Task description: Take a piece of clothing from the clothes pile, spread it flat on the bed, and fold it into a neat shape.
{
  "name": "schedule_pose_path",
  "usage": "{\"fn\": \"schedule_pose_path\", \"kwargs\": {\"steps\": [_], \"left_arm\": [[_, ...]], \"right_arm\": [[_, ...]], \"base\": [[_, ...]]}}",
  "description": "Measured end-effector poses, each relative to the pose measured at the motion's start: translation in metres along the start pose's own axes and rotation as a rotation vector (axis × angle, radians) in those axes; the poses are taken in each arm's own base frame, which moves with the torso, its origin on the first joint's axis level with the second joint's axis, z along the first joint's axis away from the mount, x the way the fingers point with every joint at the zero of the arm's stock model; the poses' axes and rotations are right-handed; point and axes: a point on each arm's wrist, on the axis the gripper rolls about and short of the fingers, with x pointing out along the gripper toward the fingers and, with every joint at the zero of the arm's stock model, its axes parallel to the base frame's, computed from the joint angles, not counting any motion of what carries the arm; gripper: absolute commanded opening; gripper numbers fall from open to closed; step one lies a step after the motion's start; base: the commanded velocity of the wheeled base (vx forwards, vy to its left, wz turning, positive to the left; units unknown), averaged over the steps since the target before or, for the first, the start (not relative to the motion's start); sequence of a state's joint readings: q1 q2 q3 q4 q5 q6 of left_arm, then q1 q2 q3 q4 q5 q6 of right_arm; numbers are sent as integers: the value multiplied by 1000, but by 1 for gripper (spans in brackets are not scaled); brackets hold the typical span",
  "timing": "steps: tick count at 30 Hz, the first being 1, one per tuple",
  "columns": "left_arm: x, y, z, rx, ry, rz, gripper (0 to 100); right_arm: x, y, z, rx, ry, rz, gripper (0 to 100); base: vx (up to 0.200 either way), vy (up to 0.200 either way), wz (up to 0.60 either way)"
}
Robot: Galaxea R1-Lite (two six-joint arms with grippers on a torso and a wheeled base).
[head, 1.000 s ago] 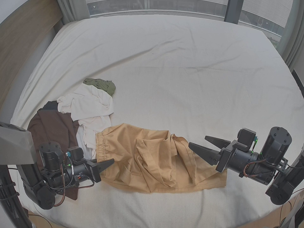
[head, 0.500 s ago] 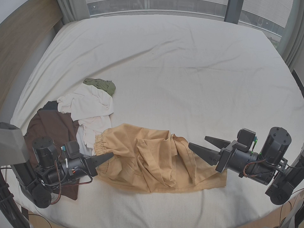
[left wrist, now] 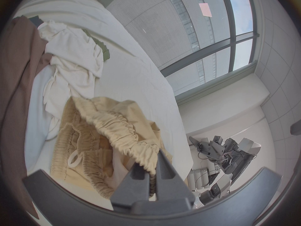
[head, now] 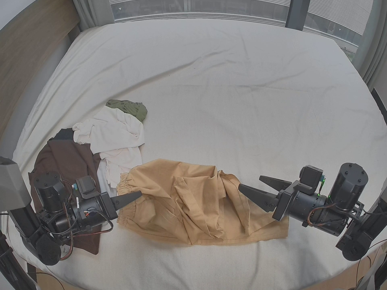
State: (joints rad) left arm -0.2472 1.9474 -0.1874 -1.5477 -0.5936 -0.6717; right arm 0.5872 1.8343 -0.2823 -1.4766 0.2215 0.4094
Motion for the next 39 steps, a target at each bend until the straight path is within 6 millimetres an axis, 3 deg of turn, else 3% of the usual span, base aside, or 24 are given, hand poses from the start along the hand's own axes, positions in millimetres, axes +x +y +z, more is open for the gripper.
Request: {"fn": "schedule_pose_path", "kwargs": {"steps": [3, 4, 25, 34, 35, 39], "left_arm": [[4, 8, -5, -12, 25, 21, 0], [5, 9, -6, -12, 29, 24, 100], [6, 23, -29, 134, 128, 70, 100], [10, 26, -26, 144, 114, 73, 100], [10, 26, -25, 145, 112, 73, 0], [11, 26, -24, 149, 104, 73, 0]], "right_arm": [[0, -1, -1, 1, 3, -2, 100], [1, -1, -1, 1, 3, -2, 100], [1, -2, -3, 3, 12, -6, 100], [1, -2, -3, 4, 14, -6, 100], [1, -2, -3, 4, 14, -6, 100], [1, -2, -4, 4, 15, -6, 100]], "base": [[0, 0, 0], [0, 0, 0], [0, 0, 0], [0, 0, 0], [0, 0, 0], [0, 0, 0]]}}
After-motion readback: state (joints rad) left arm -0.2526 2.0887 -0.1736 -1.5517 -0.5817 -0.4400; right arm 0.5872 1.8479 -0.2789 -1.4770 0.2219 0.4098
